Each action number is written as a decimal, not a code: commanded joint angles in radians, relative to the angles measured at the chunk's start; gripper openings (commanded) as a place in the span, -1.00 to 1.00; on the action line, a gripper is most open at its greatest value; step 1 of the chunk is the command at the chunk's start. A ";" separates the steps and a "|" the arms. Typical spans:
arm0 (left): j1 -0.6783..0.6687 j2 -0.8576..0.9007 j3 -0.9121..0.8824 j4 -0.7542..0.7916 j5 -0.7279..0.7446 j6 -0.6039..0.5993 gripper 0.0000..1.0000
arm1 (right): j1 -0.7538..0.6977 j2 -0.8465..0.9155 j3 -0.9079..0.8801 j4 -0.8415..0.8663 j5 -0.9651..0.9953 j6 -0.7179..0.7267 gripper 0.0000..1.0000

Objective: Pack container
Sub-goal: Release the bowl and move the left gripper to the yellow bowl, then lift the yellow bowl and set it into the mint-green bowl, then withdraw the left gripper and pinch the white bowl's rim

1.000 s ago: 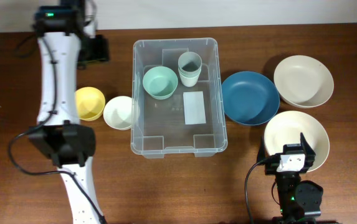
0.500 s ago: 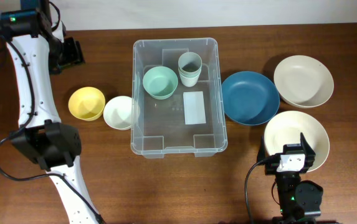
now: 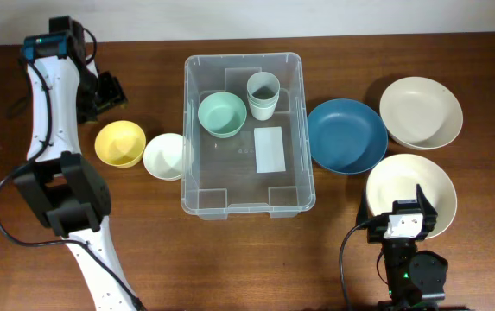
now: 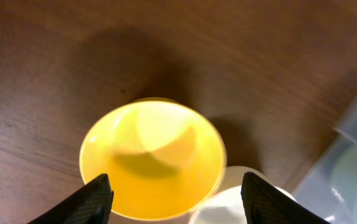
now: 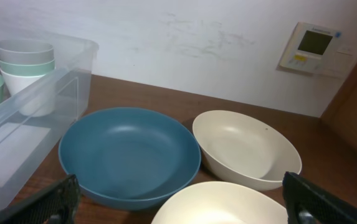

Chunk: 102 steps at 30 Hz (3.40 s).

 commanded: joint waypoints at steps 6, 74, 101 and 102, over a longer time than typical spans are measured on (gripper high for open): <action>0.087 0.005 -0.167 0.048 0.007 -0.027 0.29 | -0.007 -0.006 -0.005 -0.005 0.016 0.004 0.98; -0.450 -0.189 0.000 0.136 -0.017 -0.009 -0.98 | -0.007 -0.006 -0.005 -0.005 0.016 0.004 0.98; -0.238 -0.190 0.000 0.009 -0.043 -0.008 0.99 | -0.007 -0.006 -0.005 -0.005 0.016 0.004 0.98; -0.217 -0.190 0.000 -0.020 -0.042 -0.004 0.99 | -0.007 -0.006 -0.005 -0.005 0.016 0.004 0.98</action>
